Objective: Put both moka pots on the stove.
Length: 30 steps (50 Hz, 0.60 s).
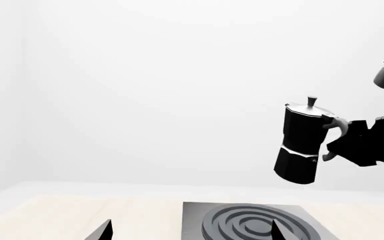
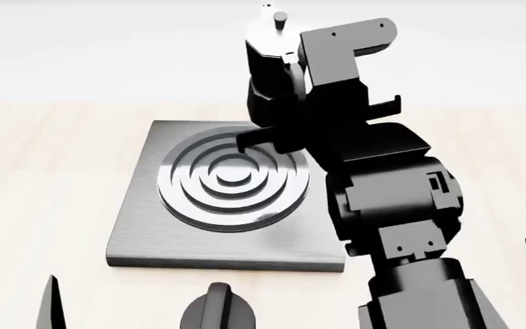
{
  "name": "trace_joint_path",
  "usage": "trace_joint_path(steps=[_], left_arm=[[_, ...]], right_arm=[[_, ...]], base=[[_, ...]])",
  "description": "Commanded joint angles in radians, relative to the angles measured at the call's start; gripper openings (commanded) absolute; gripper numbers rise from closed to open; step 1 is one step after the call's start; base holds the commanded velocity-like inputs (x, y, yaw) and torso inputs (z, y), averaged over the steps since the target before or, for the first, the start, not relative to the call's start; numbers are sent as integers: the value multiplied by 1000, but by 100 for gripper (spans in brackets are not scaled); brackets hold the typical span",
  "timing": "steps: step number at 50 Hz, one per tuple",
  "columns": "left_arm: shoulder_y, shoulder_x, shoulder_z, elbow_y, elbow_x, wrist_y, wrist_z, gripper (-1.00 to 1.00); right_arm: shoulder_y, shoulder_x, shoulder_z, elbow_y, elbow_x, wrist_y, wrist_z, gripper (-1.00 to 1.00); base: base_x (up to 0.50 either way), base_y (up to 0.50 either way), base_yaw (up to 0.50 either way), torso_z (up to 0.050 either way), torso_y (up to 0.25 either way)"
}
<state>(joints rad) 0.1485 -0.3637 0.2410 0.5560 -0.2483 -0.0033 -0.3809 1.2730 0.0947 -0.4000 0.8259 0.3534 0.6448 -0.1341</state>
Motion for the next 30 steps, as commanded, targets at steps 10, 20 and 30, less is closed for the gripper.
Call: trace_joint_path(steps=[10, 20, 30], left_arm=[[0, -7, 0, -8, -13, 12, 2, 100], [-1, -11, 5, -13, -10, 17, 3, 100], [-1, -18, 12, -10, 0, 13, 3, 100]], right_arm=[[157, -94, -403, 325, 403, -270, -6, -100], [169, -94, -772, 334, 769, -379, 46, -100], [178, -94, -982, 335, 976, -454, 60, -100]], base=[[0, 0, 0, 0, 1], [0, 0, 0, 0, 1], [0, 0, 0, 0, 1]])
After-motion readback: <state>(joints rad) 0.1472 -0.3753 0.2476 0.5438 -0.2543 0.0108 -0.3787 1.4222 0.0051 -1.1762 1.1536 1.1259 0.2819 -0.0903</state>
